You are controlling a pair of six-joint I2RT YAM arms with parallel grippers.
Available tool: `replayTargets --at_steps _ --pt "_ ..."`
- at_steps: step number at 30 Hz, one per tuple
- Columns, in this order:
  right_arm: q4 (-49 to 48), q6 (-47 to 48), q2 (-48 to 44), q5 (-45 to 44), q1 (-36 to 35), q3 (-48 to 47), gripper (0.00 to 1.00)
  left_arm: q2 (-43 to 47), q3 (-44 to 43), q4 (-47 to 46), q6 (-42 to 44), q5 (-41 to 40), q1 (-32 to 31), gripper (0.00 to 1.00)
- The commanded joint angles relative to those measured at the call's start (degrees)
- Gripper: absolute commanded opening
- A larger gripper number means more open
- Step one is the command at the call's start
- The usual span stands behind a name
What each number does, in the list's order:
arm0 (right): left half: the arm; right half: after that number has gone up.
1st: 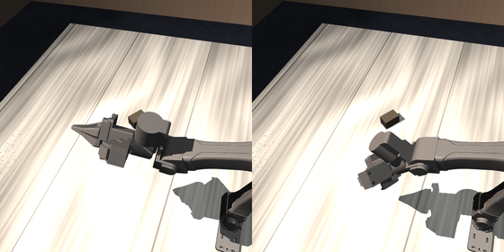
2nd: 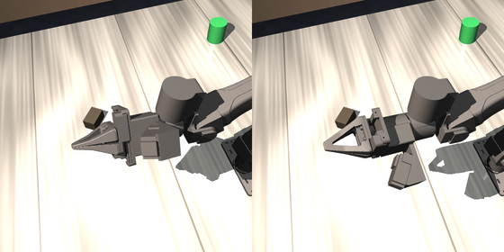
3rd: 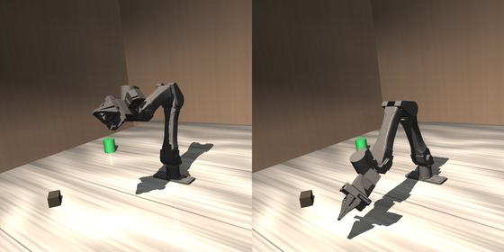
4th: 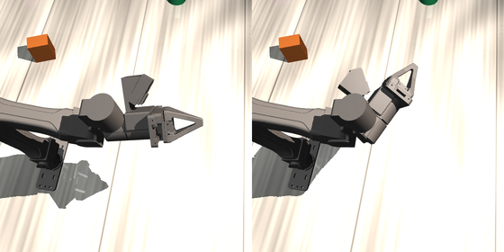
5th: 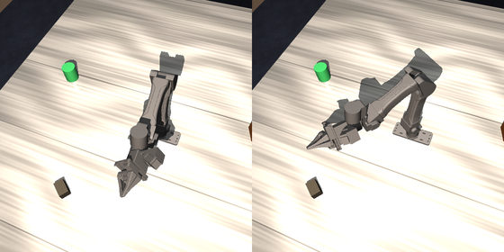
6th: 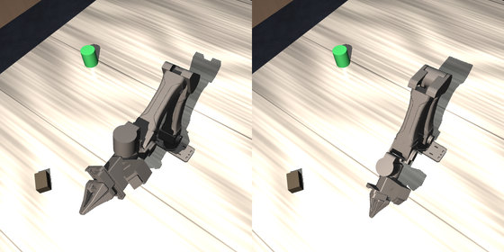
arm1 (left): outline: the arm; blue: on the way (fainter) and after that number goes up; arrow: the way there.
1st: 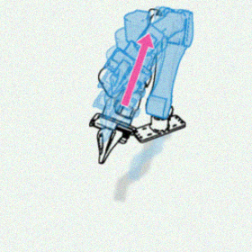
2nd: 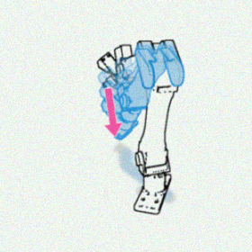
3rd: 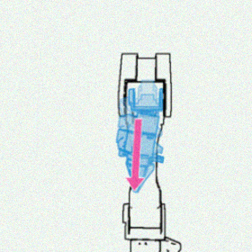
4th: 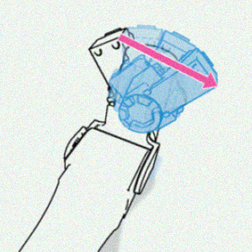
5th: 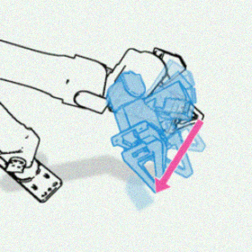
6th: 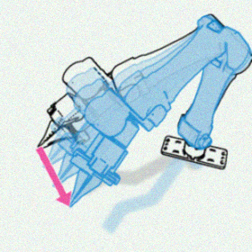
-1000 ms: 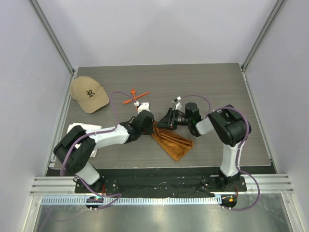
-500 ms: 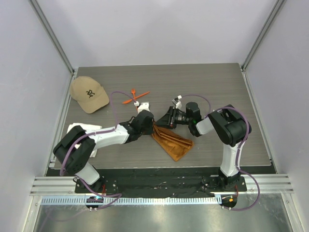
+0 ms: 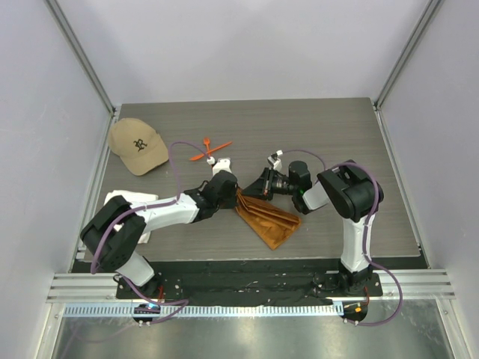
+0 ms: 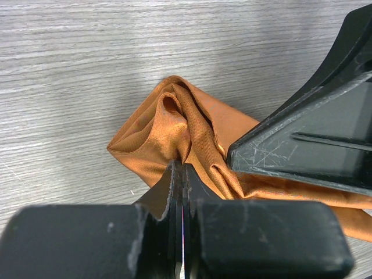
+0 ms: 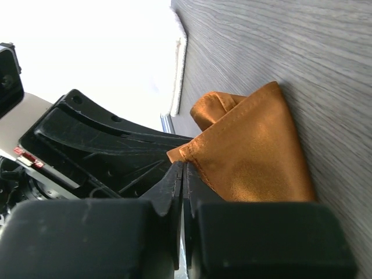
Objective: Fold the napkin into a case and place the utensils inside
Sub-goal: Pick up the top corner of the smaller rectangle folded napkin from the center of the board, then grasp the top corner of the smaller rectangle folded napkin from the folded napkin.
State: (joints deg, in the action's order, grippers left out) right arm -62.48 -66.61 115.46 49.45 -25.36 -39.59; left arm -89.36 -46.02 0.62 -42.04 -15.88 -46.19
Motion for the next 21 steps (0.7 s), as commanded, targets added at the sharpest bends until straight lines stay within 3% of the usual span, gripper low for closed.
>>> replayTargets --at_steps 1,16,21 --pt "-2.2 0.5 1.3 0.0 0.2 -0.7 0.04 1.9 0.2 -2.1 -0.5 -0.7 0.2 0.00" --pt "1.7 3.1 4.3 -1.4 -2.7 -3.0 0.01 1.1 -2.3 -0.9 -0.3 -0.5 -0.2 0.00" --pt "6.7 6.8 6.0 -3.1 -4.3 -4.3 0.01 -0.3 -6.0 4.7 0.1 -1.8 -1.0 0.00"
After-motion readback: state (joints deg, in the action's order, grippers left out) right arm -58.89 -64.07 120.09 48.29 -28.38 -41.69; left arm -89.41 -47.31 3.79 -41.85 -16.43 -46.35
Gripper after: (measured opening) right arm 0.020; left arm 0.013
